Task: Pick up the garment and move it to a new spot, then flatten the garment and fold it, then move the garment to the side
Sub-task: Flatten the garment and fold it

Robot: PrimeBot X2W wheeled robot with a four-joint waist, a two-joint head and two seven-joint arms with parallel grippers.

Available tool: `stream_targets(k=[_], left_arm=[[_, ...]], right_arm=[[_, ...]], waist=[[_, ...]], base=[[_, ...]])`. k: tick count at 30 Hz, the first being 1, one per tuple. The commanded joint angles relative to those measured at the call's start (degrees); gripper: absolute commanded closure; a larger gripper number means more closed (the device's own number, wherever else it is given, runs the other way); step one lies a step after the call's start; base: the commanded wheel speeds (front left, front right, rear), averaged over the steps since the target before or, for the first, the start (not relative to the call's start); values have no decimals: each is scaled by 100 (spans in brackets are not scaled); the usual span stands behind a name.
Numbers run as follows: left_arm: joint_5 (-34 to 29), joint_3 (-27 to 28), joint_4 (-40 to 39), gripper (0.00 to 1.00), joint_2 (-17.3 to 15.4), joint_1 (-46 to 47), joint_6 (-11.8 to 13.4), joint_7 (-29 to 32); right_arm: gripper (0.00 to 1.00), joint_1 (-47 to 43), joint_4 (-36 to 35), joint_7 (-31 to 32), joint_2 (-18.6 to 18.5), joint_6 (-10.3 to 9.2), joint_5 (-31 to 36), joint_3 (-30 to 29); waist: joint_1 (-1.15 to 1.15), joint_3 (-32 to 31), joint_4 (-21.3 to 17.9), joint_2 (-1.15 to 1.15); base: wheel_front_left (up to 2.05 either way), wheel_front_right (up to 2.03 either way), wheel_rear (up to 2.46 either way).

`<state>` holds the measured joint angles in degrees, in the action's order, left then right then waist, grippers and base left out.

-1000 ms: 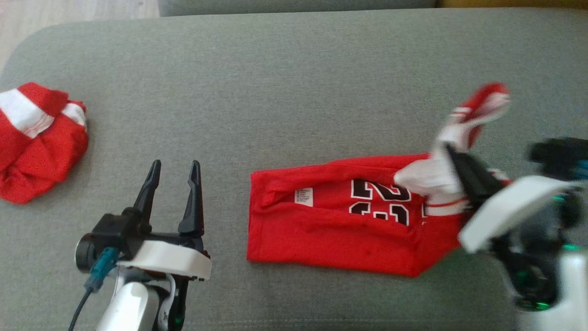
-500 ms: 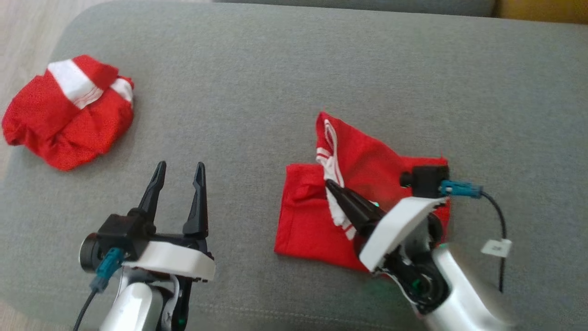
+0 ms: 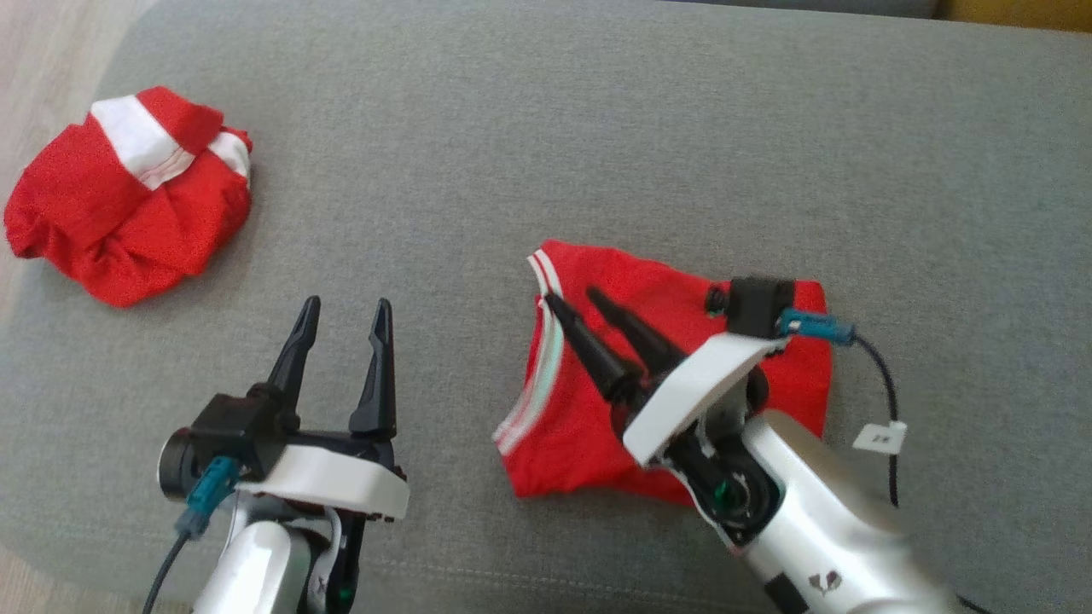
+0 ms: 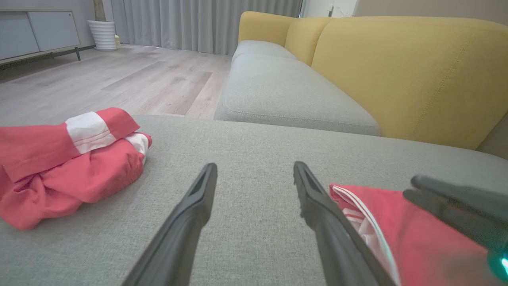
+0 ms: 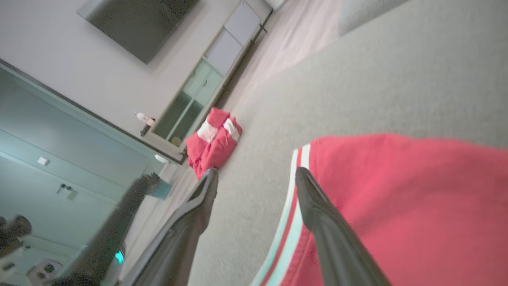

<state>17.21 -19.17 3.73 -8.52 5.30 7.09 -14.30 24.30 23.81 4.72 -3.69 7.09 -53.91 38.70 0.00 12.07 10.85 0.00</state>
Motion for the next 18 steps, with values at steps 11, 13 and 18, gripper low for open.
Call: stream_targets(k=[11, 13, 18], left_arm=[[-108, 341, -179, 0, -103, 201, -5, -70], [-100, 355, -172, 0, -126, 181, 7, -67], [-92, 378, -211, 0, -210, 114, 60, 26]], right_arm=[[0, 136, -886, -891, -272, 40, 1069, -1308], [0, -133, -1098, -878, -432, 40, 1455, -1770], [0, -1167, -2026, -547, -587, 40, 2333, -3045]], waist=[[0, -166, -406, 0], [0, -216, -481, 0], [0, -326, -657, 0]], base=[[0, 0, 0], [0, 0, 0], [0, 0, 0]])
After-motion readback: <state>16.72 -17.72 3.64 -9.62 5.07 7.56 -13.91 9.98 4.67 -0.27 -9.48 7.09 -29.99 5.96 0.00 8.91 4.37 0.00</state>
